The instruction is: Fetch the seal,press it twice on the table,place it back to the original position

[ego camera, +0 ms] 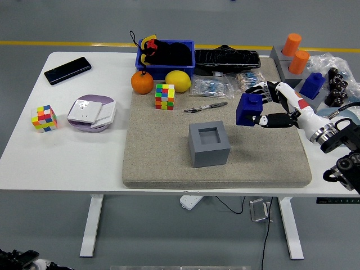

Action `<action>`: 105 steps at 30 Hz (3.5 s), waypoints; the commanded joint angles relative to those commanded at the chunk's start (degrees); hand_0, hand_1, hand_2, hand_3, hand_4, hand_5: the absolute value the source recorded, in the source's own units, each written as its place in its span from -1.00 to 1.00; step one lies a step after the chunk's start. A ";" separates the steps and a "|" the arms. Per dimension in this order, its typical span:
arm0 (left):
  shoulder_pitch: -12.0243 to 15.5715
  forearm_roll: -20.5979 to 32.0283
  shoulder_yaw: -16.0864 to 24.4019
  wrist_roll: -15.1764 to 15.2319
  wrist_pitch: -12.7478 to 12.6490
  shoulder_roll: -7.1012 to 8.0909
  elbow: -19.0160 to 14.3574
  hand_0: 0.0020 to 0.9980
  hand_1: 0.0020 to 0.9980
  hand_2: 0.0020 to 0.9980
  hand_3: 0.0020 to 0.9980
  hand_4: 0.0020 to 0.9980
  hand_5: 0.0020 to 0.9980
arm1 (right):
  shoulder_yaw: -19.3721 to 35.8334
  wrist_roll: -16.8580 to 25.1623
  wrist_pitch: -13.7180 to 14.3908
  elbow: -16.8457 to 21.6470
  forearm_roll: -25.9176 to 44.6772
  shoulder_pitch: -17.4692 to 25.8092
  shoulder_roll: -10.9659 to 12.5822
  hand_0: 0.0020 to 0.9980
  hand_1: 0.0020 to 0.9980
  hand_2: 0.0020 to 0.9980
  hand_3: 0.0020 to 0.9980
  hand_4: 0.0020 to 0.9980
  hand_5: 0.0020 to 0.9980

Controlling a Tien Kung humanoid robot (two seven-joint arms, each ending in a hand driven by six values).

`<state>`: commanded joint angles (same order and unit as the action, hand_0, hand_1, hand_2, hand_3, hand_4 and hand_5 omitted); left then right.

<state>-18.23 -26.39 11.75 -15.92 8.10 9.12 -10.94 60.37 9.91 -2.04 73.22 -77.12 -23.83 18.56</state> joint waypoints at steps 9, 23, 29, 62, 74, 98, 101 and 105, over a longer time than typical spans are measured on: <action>-0.06 -0.26 0.19 -0.08 0.03 0.05 -0.02 0.45 0.39 0.36 0.50 0.38 -0.49 | -4.49 -0.25 -0.38 -0.62 2.36 -2.52 -1.56 0.04 -0.24 -0.22 -0.15 0.46 -1.00; 0.00 -1.05 0.74 -0.29 0.13 0.26 -0.08 0.45 0.39 0.36 0.50 0.38 -0.49 | -9.31 -0.07 -0.80 -3.66 4.12 -4.75 -2.82 0.05 -0.25 -0.22 -0.15 0.45 -1.00; -0.07 -1.47 0.94 -0.38 0.20 0.31 -0.13 0.45 0.38 0.36 0.50 0.38 -0.49 | -10.04 0.15 -0.59 -4.03 4.26 -4.91 -2.95 0.05 -0.25 -0.22 -0.15 0.45 -1.00; -0.07 -1.99 1.12 -0.41 0.25 0.24 -0.11 0.45 0.39 0.36 0.50 0.38 -0.49 | -13.30 0.82 -0.37 -6.95 4.59 -7.54 -3.69 0.04 -0.25 -0.22 -0.16 0.44 -1.00; 0.03 -1.92 1.05 -0.41 0.27 0.09 -0.10 0.45 0.38 0.36 0.50 0.38 -0.49 | -14.95 1.07 -0.51 -8.48 4.59 -8.52 -3.62 0.04 -0.25 -0.22 -0.16 0.44 -1.00; -0.03 -1.52 0.78 -0.33 0.25 -0.02 -0.06 0.45 0.39 0.36 0.50 0.38 -0.49 | -15.80 0.25 -3.44 -8.67 5.88 -8.96 -3.61 0.38 0.37 0.41 0.52 1.00 -1.00; -0.06 -1.49 0.78 -0.32 0.24 -0.01 -0.06 0.45 0.39 0.36 0.50 0.38 -0.49 | -15.73 0.21 -3.93 -8.54 6.00 -9.10 -3.73 0.38 0.37 0.41 0.52 1.00 -1.00; -0.14 -1.53 0.79 -0.34 0.24 0.01 -0.07 0.45 0.39 0.36 0.50 0.38 -0.49 | -15.69 0.19 -3.99 -8.56 5.79 -9.29 -3.78 0.54 0.57 0.60 0.66 1.00 -0.75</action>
<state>-18.37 -27.91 12.54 -16.27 8.34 9.14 -11.01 44.68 10.10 -6.02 64.66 -71.34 -33.13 14.79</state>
